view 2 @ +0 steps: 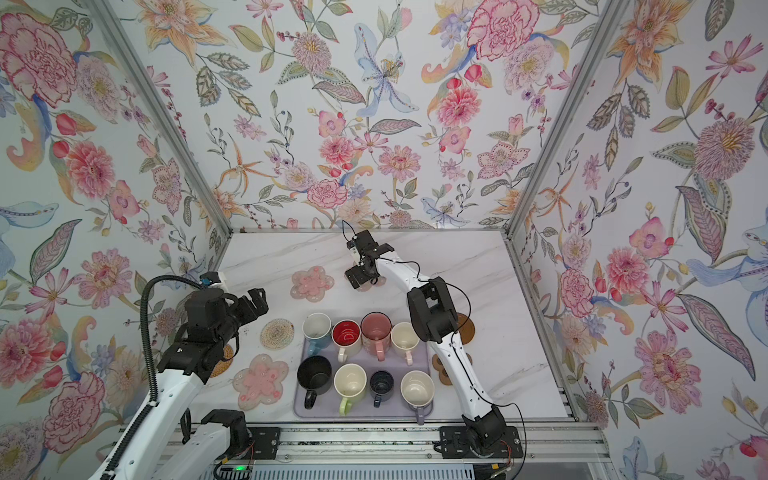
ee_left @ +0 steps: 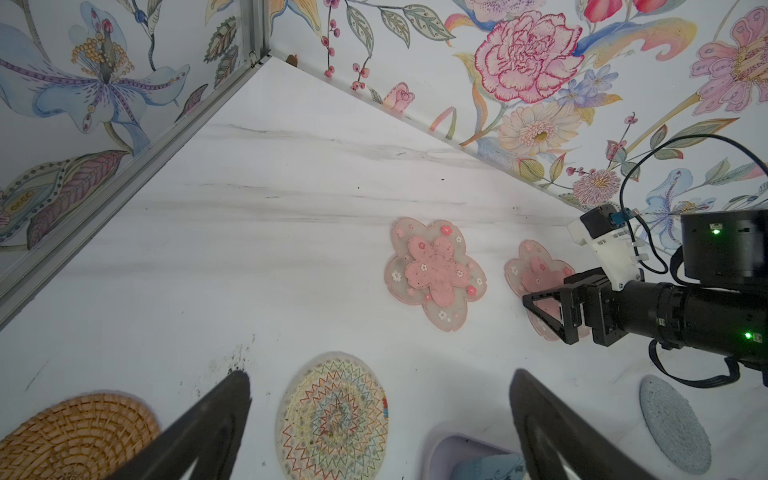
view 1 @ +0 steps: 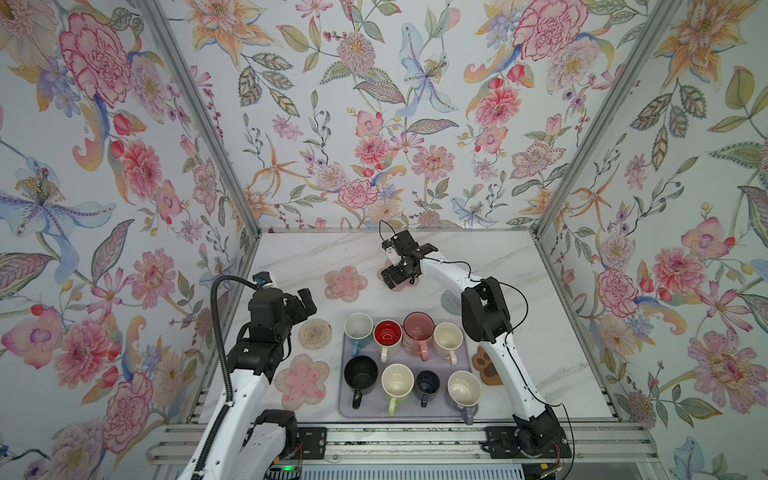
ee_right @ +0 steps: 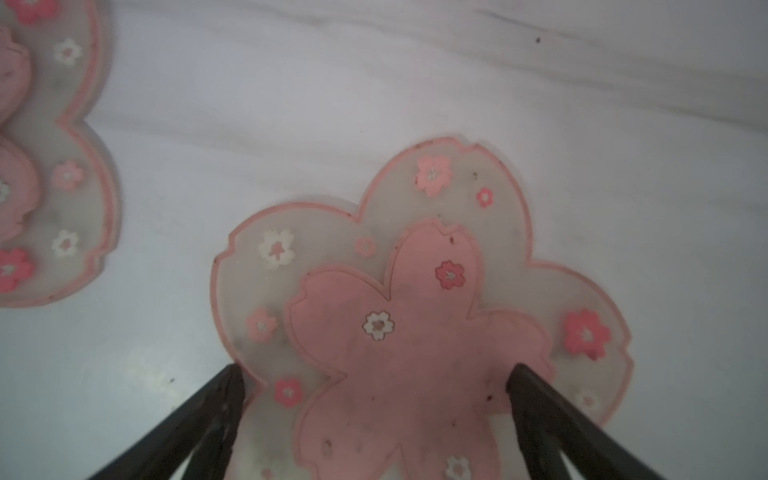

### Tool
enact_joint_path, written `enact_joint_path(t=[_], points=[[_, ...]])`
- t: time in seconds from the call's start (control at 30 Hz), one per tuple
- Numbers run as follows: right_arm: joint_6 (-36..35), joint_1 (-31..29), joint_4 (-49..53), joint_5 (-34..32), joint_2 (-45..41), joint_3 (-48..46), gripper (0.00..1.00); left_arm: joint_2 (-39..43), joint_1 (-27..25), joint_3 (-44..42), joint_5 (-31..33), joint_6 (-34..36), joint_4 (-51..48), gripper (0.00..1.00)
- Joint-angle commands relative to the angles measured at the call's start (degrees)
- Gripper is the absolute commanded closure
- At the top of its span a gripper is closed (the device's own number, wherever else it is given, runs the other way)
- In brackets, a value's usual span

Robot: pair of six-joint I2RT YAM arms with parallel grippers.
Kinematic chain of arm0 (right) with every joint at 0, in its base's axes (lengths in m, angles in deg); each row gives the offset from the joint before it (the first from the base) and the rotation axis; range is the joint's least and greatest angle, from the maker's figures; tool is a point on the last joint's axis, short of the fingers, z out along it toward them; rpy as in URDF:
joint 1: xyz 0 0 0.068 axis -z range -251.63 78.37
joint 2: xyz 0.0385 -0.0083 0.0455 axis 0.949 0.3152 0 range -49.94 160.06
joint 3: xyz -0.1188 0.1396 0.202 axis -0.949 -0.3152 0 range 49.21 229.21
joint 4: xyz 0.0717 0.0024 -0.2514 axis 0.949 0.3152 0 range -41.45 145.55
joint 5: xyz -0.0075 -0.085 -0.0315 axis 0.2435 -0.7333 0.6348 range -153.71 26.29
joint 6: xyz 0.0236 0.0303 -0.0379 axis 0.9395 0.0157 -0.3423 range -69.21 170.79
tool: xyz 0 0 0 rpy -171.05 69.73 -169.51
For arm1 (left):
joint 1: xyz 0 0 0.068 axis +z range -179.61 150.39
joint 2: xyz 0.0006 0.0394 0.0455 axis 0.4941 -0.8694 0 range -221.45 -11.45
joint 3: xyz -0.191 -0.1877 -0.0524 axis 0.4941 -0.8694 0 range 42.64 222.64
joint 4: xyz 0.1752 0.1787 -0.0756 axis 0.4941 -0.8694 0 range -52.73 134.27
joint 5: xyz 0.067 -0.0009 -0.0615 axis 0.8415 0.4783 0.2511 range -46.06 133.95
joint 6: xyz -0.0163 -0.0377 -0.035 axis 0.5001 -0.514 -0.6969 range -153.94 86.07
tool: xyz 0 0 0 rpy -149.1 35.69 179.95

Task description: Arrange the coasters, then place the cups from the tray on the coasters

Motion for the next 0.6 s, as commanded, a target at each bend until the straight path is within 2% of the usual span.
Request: enact_joint_path(t=[0.0,0.1,0.37,0.57], points=[[2.33,1.39,2.39,1.59,3.89,2.43,0.01,-0.06,0.19,-0.54,1.37,-0.74,-1.17,0.01],[3.37,3.3,2.39,3.29,5.45,4.65,0.01,-0.33,0.23,-0.55,1.4,-0.91,-1.12,0.01],[4.92,3.92,2.36,5.3,8.83,13.06,0.01,-1.81,0.19,-0.37,0.75,-1.52,-0.82,0.01],[6.53,3.92,2.19,4.66,2.57,14.4,0.01,-3.97,0.18,-0.14,-2.34,-1.71,-0.45,0.01]])
